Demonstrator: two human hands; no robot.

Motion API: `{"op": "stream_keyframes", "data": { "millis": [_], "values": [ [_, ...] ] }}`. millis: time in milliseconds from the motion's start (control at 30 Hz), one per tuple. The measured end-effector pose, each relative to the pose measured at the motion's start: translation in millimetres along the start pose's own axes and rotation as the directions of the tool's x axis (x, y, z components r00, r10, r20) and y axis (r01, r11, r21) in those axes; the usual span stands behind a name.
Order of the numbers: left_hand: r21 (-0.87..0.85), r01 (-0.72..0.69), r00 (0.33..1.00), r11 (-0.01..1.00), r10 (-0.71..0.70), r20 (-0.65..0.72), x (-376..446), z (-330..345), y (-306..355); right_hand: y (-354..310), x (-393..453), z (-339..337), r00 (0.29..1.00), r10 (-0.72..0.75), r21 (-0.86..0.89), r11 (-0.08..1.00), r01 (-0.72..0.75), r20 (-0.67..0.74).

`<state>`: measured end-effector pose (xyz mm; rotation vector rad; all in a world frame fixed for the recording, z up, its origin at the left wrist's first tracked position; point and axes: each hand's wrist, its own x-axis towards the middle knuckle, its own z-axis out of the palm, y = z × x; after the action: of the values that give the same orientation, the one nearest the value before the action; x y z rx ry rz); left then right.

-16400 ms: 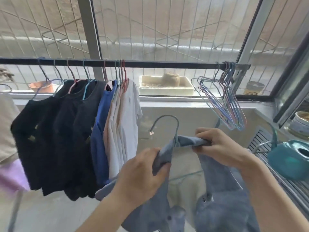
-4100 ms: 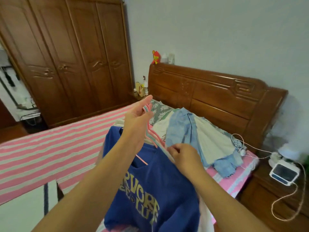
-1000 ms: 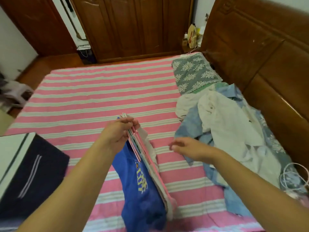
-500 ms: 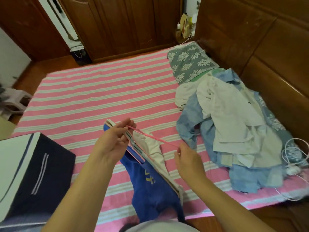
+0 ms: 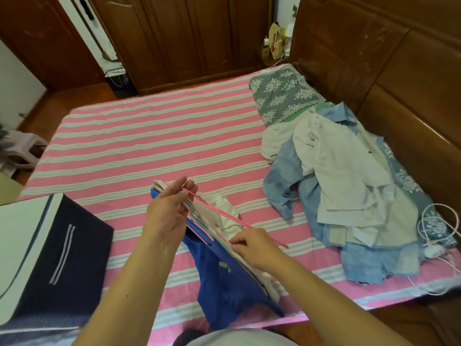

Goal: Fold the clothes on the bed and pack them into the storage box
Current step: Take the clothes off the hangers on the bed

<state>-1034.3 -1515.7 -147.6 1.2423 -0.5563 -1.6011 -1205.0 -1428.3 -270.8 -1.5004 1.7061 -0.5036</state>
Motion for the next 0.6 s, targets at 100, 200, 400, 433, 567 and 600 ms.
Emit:
{"op": "stream_keyframes", "data": {
  "millis": [100, 200, 400, 433, 567, 600],
  "values": [
    [-0.013, -0.031, 0.999, 0.999, 0.030, -0.030, 0.3, -3.9, -3.8, -5.6, -3.1, 9.7, 0.993, -0.067, -0.180, 0.982, 0.049, -0.096],
    [-0.008, -0.088, 0.990, 0.996, 0.086, -0.110, 1.9, -5.4, -1.8, -2.3, -8.4, 17.7, 0.983, -0.058, -0.319, 0.948, -0.001, -0.176],
    [-0.020, -0.068, 0.995, 0.998, 0.066, -0.078, 3.7, -7.7, -2.9, -2.3, -9.1, 10.1, 0.994, -0.106, -0.058, 0.993, 0.104, -0.036],
    [-0.029, -0.070, 0.995, 0.997, 0.068, -0.070, 3.5, -7.4, -4.2, -3.0, -8.1, 11.3, 0.994, -0.107, -0.035, 0.994, 0.107, -0.024],
    [-0.032, -0.074, 0.997, 0.997, 0.073, -0.021, 5.7, -7.7, -4.3, -4.7, -7.4, 9.8, 0.997, -0.072, 0.091, 0.993, 0.070, 0.015],
    [-0.008, -0.074, 0.997, 0.997, 0.074, -0.015, 5.4, -7.9, -4.1, -4.1, -6.6, 9.3, 0.996, -0.086, 0.058, 0.995, 0.084, 0.029]
  ]
}}
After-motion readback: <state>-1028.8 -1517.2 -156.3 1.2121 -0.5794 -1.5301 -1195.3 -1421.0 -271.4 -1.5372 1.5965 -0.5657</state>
